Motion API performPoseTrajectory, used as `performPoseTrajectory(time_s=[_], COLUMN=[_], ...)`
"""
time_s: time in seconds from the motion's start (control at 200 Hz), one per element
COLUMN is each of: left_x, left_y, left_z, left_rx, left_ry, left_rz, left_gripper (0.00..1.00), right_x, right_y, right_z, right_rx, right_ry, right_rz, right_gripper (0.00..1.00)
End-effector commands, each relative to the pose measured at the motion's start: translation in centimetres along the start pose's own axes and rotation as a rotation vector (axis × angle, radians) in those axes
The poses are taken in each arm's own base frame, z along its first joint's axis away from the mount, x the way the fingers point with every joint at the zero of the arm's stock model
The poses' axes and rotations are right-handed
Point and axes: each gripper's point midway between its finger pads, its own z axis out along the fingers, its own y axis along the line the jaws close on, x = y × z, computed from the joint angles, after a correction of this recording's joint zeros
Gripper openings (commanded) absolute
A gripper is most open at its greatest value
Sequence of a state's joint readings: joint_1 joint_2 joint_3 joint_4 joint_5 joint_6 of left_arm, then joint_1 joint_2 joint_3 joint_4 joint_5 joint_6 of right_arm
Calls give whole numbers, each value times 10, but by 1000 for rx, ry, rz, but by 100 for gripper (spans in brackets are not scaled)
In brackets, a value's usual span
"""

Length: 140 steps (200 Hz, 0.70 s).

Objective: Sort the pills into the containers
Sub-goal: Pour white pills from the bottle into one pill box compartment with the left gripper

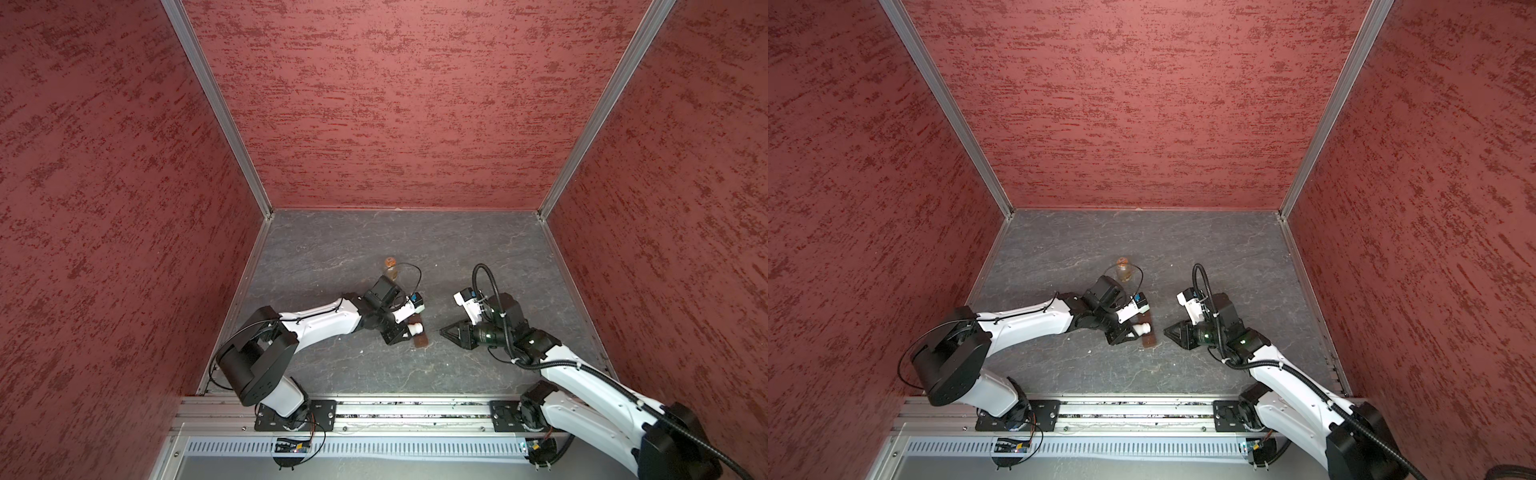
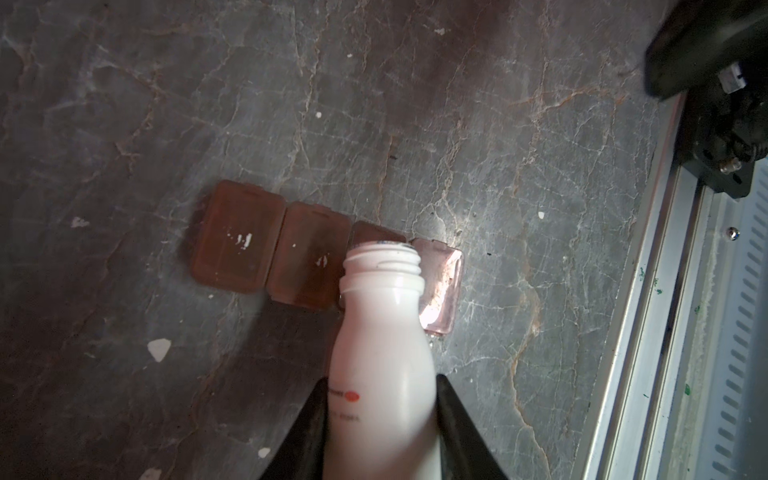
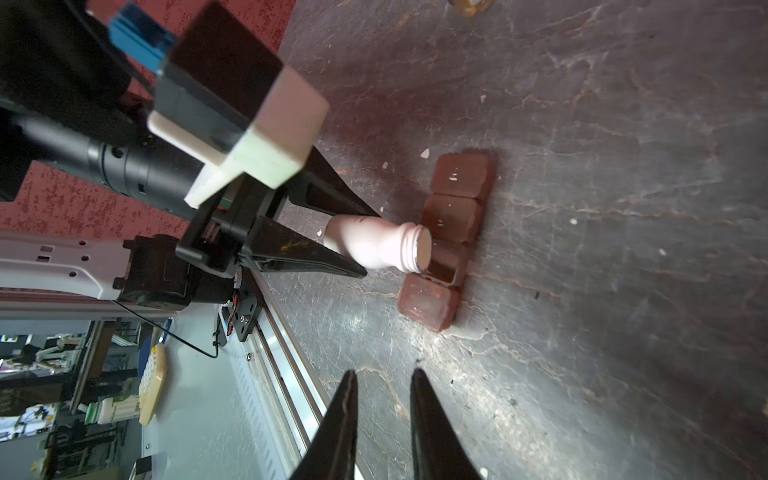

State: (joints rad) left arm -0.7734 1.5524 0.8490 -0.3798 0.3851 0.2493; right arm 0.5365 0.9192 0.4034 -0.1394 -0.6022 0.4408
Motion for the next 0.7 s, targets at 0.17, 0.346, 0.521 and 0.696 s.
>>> performPoseTrajectory(time_s=[0.17,0.346,0.521,0.696], left_x=[-1,1,3,2], left_y=[5,5,3,5], left_z=[-3,-1,4,2], left_rx=[-21,-23,-17,-31], left_ry=[48,87,113,121], left_rz=[-19,-21,-19,-13], left_gripper=[0,0,0,0], right_x=[-3,-1,-1,-1], right_y=[2,0,-1,-3], right_z=[3,4,4,5], right_rx=[-5,9,15,23], right_ry=[-17,-10,-8,-6], right_rz=[-41,-44,-47,-49], right_gripper=[24,24,24,24])
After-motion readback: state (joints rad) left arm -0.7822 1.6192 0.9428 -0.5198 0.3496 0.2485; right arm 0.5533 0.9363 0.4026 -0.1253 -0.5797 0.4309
